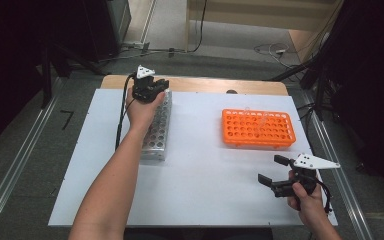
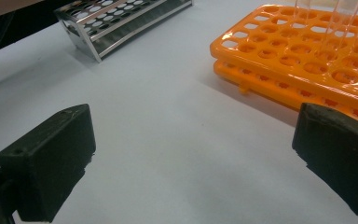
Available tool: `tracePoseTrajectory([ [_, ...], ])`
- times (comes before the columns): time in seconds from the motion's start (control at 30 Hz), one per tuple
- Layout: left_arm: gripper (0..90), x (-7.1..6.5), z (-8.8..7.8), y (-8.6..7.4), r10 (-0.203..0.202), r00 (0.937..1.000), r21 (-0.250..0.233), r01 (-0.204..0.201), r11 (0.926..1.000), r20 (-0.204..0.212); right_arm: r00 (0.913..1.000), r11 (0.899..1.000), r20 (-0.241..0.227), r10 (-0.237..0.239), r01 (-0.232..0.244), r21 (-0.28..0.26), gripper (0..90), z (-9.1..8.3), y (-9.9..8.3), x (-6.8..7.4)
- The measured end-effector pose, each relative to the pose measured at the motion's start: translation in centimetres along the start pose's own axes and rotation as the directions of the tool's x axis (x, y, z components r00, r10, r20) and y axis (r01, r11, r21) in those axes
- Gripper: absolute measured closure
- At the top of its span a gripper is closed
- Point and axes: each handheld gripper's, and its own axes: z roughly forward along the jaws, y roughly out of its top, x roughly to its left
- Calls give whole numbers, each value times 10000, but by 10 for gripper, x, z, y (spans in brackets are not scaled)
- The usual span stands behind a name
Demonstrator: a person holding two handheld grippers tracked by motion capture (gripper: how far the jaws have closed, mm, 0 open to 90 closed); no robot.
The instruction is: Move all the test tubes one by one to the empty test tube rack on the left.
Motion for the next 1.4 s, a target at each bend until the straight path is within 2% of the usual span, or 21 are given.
tracePoseTrajectory([
  [0.17,755,-2,3,-1,149,9998,277,-145,9995,-145,10000,10000,13,10,-10,14,0,0,0,0],
  [0.4,745,-3,9,-5,28,9999,770,-16,9970,-157,10000,10000,47,68,-68,35,0,1,0,1],
  [0.47,745,-4,9,-5,94,9998,766,-81,9970,-173,10000,10000,55,66,-66,35,0,1,0,1],
  [0.6,715,-3,8,-4,-27,10000,713,27,9975,0,10000,10000,71,53,-53,62,0,2,0,1],
  [0.7,595,-3,5,-2,-155,9997,671,168,9976,-193,10000,9999,75,41,-41,91,0,2,0,1],
  [0.8,461,-3,1,0,-436,9989,697,447,9966,-170,10000,10000,63,44,-44,88,0,3,0,1],
  [0.87,409,-4,-2,0,-505,9987,696,505,9963,-9,10000,9999,72,42,-43,103,0,3,0,2],
  [0.93,296,-5,-5,0,-593,9982,715,587,9957,67,10000,9999,58,29,-30,102,0,3,0,1],
  [1.07,152,-8,-13,-1,-734,9961,764,695,9947,496,10000,9999,59,59,-60,122,0,4,0,2],
  [1.23,21,-13,-23,-6,-654,9940,918,573,9941,874,9999,9999,78,68,-69,131,0,5,1,2],
  [1.4,0,-20,-38,-11,-570,9905,682,487,9965,1252,9999,9998,83,120,-122,171,0,7,2,3],
])
